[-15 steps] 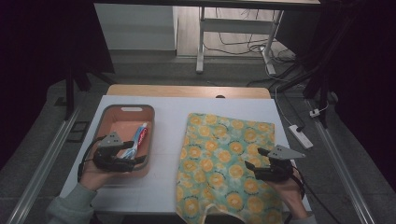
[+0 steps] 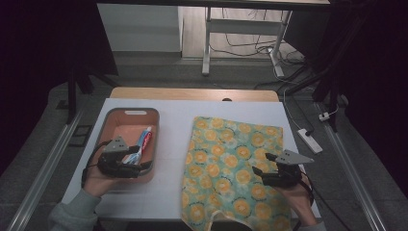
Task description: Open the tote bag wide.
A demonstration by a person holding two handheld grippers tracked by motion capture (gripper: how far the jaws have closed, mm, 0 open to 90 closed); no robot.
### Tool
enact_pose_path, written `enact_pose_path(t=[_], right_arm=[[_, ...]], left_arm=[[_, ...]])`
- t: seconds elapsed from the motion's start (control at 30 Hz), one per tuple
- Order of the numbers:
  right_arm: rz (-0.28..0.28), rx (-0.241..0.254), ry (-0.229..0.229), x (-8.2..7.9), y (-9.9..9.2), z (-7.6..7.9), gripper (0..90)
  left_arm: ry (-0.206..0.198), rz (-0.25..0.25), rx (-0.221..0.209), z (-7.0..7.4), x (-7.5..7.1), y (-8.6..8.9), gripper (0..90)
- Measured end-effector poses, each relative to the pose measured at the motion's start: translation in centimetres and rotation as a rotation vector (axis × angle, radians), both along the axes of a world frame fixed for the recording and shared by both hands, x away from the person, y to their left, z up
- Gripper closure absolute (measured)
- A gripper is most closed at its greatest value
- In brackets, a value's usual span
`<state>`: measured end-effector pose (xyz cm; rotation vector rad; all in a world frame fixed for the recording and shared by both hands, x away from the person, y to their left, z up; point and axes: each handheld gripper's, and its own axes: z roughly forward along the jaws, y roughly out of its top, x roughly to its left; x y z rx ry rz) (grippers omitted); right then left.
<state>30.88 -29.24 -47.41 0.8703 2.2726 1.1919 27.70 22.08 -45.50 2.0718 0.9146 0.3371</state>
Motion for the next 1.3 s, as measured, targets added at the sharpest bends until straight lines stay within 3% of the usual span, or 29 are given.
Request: enact_pose_path(t=[0.23, 0.33, 0.37, 0.47, 0.5, 0.77, 0.83, 0.87, 0.9, 1.0, 1.07, 1.1, 1.23, 1.3], right_arm=[[-0.002, -0.006, 0.008, 0.0, 0.1, -0.1, 26.5], [0.0, -0.007, 0.013, 0.0, 0.1, -0.1, 26.6], [0.001, -0.007, 0.012, -0.1, 0.1, -0.1, 26.6], [0.002, -0.006, 0.014, -0.1, 0.1, -0.1, 26.6], [0.001, -0.005, 0.016, -0.1, 0.1, -0.2, 26.6], [0.021, -0.011, 0.025, -0.3, 0.5, -0.4, 26.6], [0.02, -0.015, 0.029, -0.2, 0.5, -0.5, 26.6], [0.021, -0.015, 0.029, -0.2, 0.6, -0.5, 26.7], [0.021, -0.015, 0.031, -0.2, 0.6, -0.6, 26.6], [0.022, -0.021, 0.035, -0.1, 0.6, -0.7, 26.7], [0.023, -0.022, 0.038, -0.1, 0.7, -0.8, 26.7], [0.023, -0.024, 0.039, -0.1, 0.7, -0.8, 26.7], [0.022, -0.026, 0.045, -0.1, 0.7, -1.0, 26.7], [0.021, -0.027, 0.049, -0.1, 0.7, -1.0, 26.7]], left_arm=[[-0.021, -0.04, 0.023, 0.9, 0.5, -1.6, 25.7], [-0.033, -0.084, 0.021, 1.8, 0.6, -3.3, 25.7], [-0.041, -0.121, 0.026, 2.2, 0.5, -4.6, 25.6], [-0.046, -0.156, 0.033, 2.4, 0.5, -5.9, 25.6], [-0.04, -0.188, 0.039, 2.4, 0.6, -7.2, 25.6], [-0.007, -0.302, 0.069, 1.8, 0.5, -11.5, 25.5], [0.011, -0.368, 0.097, 1.1, 0.1, -13.5, 25.3], [0.011, -0.368, 0.097, 1.1, 0.1, -13.5, 25.1], [0.029, -0.417, 0.117, 0.6, -0.3, -14.9, 24.9], [0.046, -0.461, 0.127, 0.1, -0.7, -16.4, 24.5], [0.076, -0.528, 0.129, -0.5, -1.4, -18.2, 24.3], [0.076, -0.528, 0.129, -0.5, -1.4, -18.2, 24.3], [0.111, -0.61, 0.162, -1.8, -2.4, -20.6, 24.1], [0.116, -0.621, 0.172, -2.1, -2.6, -20.9, 24.1]])
